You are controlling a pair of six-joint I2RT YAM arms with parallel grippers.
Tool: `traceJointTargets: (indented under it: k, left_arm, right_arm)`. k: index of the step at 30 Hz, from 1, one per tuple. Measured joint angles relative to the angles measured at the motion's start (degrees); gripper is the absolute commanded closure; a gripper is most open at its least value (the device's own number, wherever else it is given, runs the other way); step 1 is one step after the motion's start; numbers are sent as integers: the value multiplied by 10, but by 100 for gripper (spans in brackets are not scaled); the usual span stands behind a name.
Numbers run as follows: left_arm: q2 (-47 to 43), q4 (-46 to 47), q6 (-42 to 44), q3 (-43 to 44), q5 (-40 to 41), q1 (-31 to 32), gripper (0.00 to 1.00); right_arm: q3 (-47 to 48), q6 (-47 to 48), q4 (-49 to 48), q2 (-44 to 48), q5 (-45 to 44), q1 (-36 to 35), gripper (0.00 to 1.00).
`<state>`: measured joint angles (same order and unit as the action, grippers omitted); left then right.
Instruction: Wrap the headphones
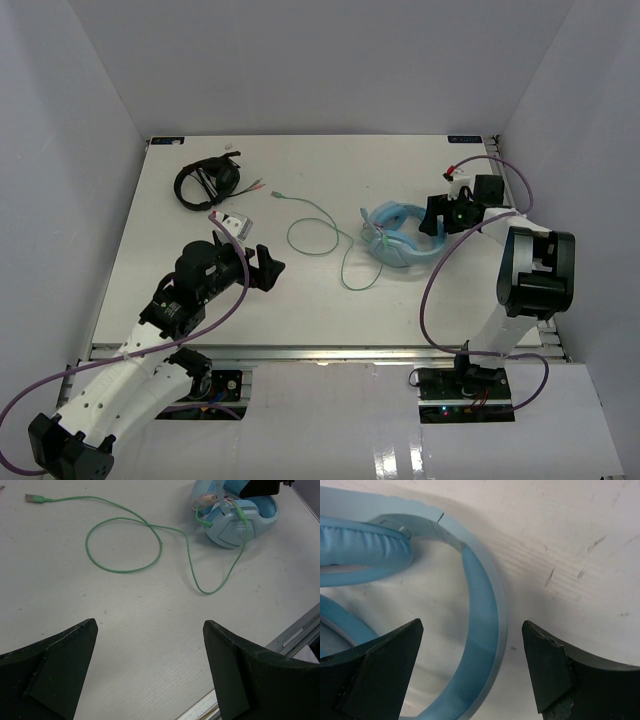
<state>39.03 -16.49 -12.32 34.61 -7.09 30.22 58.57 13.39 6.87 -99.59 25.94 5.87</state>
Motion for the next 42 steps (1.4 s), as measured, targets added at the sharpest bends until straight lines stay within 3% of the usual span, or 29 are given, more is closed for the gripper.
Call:
traceJointTargets:
  k: [10,18,30,37,42]
  left_arm:
    - [0,0,0,0,0,0,2]
    - [0,0,0,0,-5,0,2]
    - [-7,2,0,0,-17,0,2]
    - [5,16,-13,0,-34,0,2]
    - [41,22,-22,0,-64,0,2]
  right_arm:
    - [30,75,68,-41,-4,0,19]
    - [52,99,104,-50,-20,0,42]
    - [90,110,135,-78,-27,-7,70]
    - [96,110,143,-85,-25,-7,92]
    - [84,91,146,-67,-20,-7,92]
